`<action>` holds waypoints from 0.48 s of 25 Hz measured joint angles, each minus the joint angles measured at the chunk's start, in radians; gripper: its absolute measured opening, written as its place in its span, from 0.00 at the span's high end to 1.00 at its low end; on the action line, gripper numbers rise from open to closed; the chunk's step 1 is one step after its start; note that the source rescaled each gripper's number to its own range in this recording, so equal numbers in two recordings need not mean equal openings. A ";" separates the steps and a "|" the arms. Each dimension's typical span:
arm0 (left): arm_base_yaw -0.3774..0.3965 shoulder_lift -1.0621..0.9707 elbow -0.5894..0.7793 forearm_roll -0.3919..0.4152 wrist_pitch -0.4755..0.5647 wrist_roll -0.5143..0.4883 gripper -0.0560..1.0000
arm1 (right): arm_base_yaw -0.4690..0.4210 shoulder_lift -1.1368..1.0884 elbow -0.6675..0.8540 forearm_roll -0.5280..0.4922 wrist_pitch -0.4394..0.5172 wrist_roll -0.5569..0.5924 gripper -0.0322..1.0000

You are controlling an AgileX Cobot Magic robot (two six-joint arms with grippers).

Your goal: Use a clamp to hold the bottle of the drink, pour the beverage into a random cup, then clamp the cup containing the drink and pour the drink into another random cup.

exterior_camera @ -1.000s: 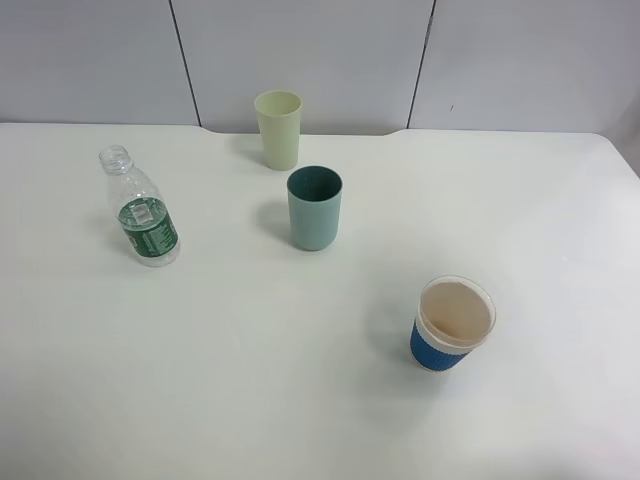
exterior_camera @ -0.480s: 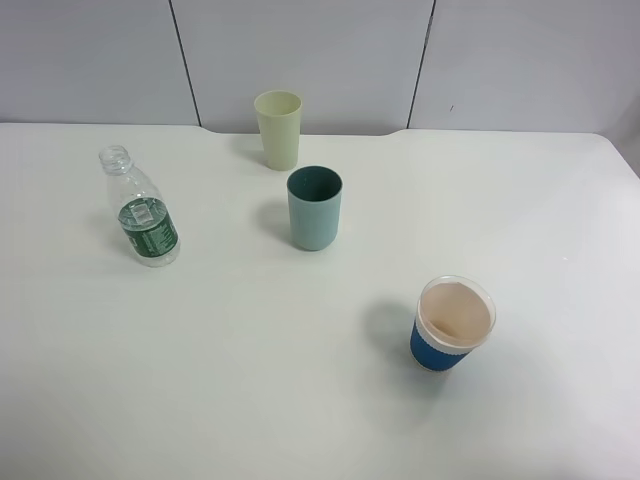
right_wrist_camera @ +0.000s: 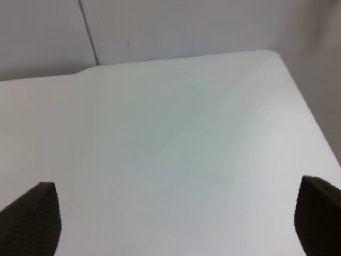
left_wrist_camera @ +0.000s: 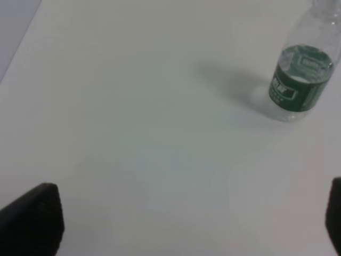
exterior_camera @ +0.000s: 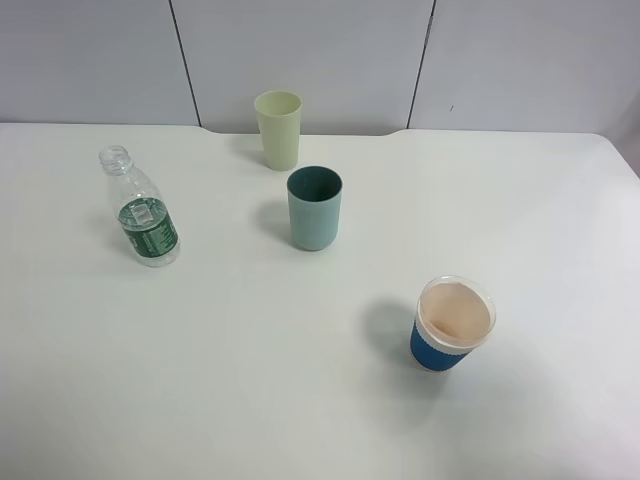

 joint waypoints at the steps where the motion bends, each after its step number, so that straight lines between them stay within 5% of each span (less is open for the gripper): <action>1: 0.000 0.000 0.000 0.000 0.000 0.000 0.00 | 0.000 0.000 0.017 0.007 -0.009 -0.017 0.36; 12: 0.000 0.000 0.000 0.000 0.000 0.000 0.00 | 0.001 0.000 0.075 0.059 0.028 -0.036 0.36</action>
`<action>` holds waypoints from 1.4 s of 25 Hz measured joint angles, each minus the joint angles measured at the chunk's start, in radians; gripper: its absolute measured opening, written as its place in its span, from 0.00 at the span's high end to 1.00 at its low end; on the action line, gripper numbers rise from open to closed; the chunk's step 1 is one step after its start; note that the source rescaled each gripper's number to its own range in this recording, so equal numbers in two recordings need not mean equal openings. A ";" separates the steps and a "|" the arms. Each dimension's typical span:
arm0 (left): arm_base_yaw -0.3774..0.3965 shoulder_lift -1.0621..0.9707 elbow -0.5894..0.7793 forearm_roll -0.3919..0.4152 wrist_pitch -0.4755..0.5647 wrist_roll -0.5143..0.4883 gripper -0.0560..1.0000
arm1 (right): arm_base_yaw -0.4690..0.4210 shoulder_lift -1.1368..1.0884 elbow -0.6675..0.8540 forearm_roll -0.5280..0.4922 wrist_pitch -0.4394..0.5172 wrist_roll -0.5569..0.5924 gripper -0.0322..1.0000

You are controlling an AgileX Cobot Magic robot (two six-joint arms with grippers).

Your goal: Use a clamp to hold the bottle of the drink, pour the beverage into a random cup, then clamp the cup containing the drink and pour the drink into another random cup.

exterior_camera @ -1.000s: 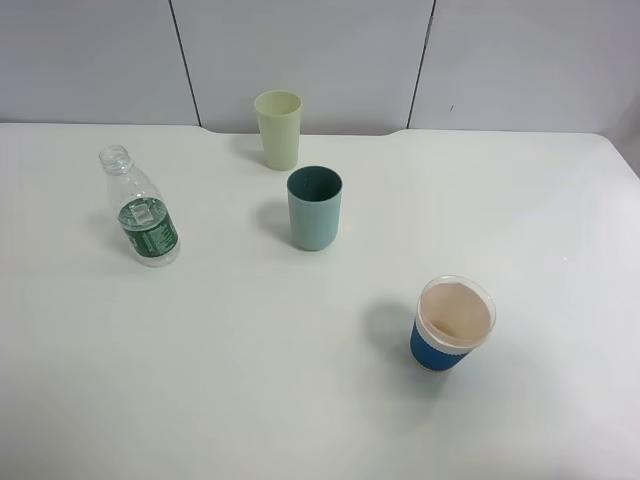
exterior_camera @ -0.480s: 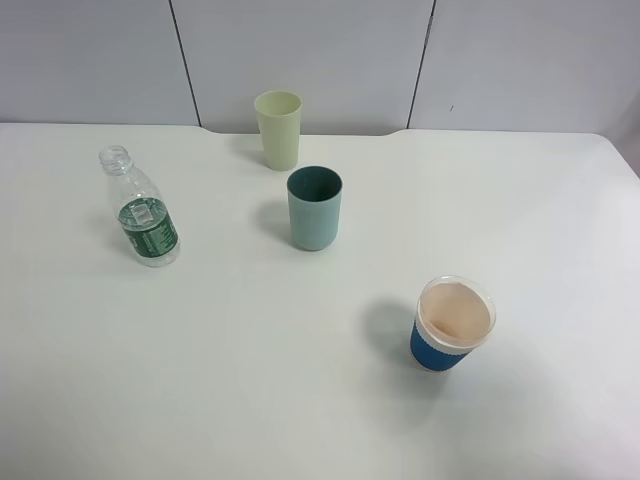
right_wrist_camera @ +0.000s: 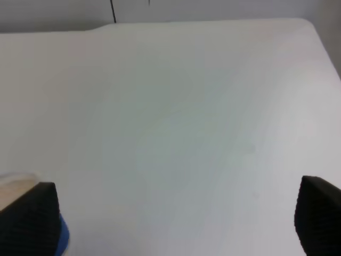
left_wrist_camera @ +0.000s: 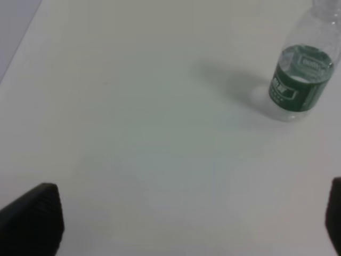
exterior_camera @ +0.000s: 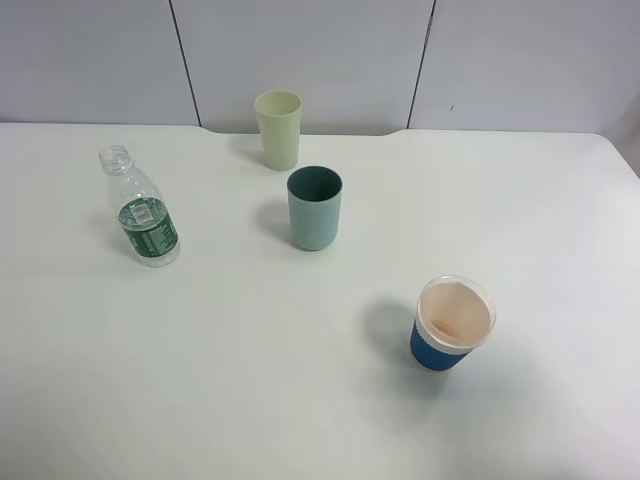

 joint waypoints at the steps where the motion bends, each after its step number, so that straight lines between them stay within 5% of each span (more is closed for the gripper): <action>1: 0.000 0.000 0.000 0.000 0.000 0.000 0.00 | 0.000 0.000 0.008 0.005 0.022 0.012 0.36; 25: 0.000 0.000 0.000 0.000 0.000 0.000 0.00 | 0.000 0.000 0.017 -0.029 0.035 0.019 0.36; 35: 0.000 0.000 0.000 0.000 0.000 0.000 0.00 | -0.108 0.000 0.017 -0.031 0.035 0.019 0.36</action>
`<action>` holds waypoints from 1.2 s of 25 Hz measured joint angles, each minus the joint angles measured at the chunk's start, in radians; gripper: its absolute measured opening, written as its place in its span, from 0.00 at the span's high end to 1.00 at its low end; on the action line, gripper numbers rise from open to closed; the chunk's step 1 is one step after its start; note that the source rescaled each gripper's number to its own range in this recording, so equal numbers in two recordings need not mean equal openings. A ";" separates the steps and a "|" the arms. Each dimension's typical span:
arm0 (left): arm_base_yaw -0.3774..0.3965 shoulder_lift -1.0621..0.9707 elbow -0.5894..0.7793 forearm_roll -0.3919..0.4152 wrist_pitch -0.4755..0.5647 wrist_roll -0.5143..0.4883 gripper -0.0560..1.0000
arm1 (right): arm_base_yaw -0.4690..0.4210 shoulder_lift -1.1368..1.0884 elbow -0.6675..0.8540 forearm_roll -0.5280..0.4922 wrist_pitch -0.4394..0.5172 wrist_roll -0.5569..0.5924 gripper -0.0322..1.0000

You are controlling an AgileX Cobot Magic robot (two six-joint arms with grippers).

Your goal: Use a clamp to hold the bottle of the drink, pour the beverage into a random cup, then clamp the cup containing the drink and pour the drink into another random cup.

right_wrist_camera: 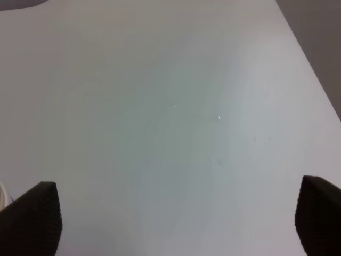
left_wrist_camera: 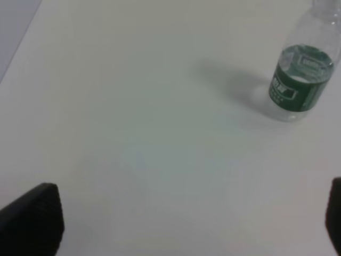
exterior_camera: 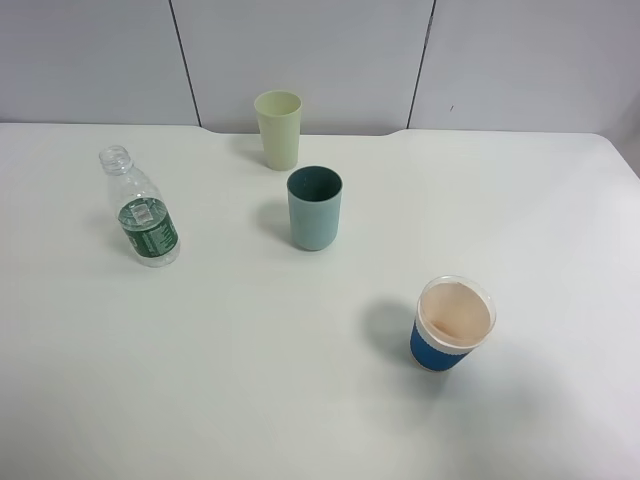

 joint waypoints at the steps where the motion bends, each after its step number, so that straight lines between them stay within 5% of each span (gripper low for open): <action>1: 0.000 0.000 0.000 0.000 0.000 0.000 0.00 | -0.001 0.000 0.000 0.000 0.000 0.000 0.36; 30: 0.000 0.000 0.000 0.000 0.000 0.000 0.00 | -0.001 0.000 0.000 0.000 0.000 0.000 0.36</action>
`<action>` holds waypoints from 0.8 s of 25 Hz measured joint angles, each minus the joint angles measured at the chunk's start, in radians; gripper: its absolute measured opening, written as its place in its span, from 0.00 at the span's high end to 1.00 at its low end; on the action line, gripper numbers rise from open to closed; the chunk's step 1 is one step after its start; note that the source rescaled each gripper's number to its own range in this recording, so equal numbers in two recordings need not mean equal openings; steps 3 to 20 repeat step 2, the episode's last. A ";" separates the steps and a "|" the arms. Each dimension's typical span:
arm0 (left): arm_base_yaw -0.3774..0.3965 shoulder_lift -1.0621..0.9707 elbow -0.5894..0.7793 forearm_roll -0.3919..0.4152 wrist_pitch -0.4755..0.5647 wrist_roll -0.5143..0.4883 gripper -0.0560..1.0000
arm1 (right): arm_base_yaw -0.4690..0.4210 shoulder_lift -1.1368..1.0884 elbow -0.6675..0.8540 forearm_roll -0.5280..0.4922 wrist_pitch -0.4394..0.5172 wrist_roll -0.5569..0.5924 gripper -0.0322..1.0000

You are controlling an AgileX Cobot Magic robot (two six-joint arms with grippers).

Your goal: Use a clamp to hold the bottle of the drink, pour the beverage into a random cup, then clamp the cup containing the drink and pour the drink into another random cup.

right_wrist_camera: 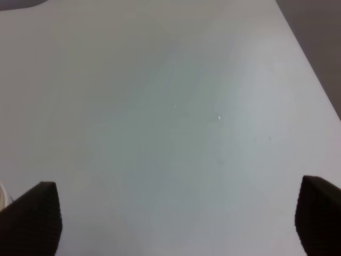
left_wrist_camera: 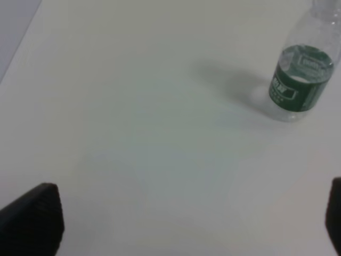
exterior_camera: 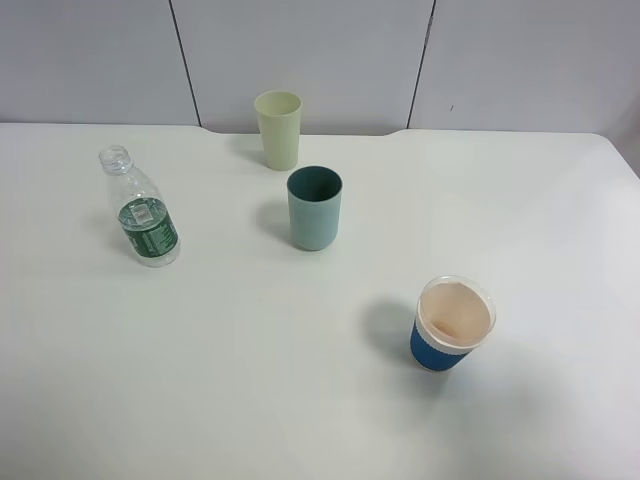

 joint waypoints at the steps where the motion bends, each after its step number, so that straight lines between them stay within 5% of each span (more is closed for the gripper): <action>1: 0.000 0.000 0.000 0.000 0.000 0.000 0.00 | 0.000 0.000 0.000 0.000 0.000 0.000 0.36; 20: 0.000 0.000 0.000 0.000 0.000 0.000 0.00 | 0.000 0.000 0.000 0.000 0.000 0.000 0.36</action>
